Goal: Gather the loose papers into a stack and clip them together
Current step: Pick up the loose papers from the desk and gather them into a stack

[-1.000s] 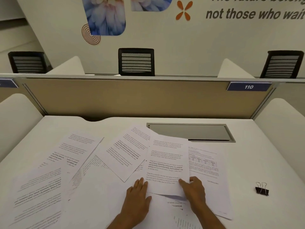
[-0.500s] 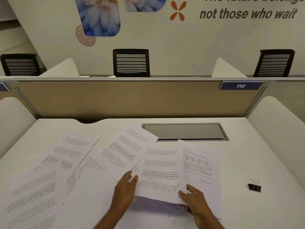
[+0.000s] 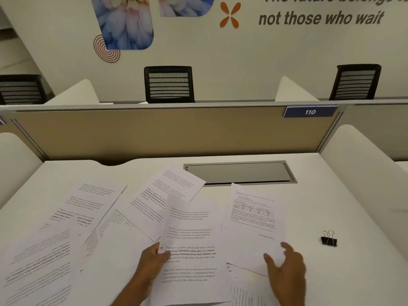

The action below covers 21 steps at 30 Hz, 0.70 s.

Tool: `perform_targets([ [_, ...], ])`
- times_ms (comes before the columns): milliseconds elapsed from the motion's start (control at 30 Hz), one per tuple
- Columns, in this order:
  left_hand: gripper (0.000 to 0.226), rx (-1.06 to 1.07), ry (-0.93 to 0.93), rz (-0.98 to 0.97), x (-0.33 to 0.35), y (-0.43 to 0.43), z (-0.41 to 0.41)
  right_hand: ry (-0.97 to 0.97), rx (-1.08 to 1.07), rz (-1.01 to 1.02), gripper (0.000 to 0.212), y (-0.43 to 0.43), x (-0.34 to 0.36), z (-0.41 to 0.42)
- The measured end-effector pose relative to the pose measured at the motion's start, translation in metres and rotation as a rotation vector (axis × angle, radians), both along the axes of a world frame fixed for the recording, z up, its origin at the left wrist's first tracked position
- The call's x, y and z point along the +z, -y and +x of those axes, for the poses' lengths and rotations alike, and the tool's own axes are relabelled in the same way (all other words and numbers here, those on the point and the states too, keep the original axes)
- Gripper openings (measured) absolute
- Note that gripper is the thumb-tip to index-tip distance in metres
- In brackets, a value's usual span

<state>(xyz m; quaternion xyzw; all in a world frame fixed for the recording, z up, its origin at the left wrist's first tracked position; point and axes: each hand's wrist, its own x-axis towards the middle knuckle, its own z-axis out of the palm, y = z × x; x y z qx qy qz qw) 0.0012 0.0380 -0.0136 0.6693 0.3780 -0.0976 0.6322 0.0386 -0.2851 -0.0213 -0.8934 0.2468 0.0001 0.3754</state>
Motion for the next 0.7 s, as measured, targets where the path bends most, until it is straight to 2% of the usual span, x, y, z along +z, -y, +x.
perform_targets([
  [100,0.020,0.016,-0.005,0.061,0.000,-0.004,-0.006,-0.215,-0.031,-0.063,0.086,0.007,0.008,0.018],
  [233,0.018,0.014,-0.037,0.089,-0.003,-0.006,-0.013,-0.323,0.012,-0.139,0.098,-0.005,0.005,0.024],
  [400,0.019,0.026,-0.059,0.094,-0.003,-0.007,-0.019,-0.289,-0.040,-0.077,0.096,-0.009,0.007,0.031],
  [533,0.021,0.030,-0.076,0.087,-0.002,-0.011,-0.022,-0.215,-0.124,0.049,0.094,0.002,0.004,0.031],
  [633,0.022,0.040,-0.078,0.079,-0.003,-0.013,-0.024,-0.170,-0.136,0.127,0.083,0.011,0.003,0.030],
  [700,0.021,0.044,-0.078,0.071,-0.004,-0.013,-0.025,-0.157,-0.146,0.221,0.066,0.018,0.000,0.030],
])
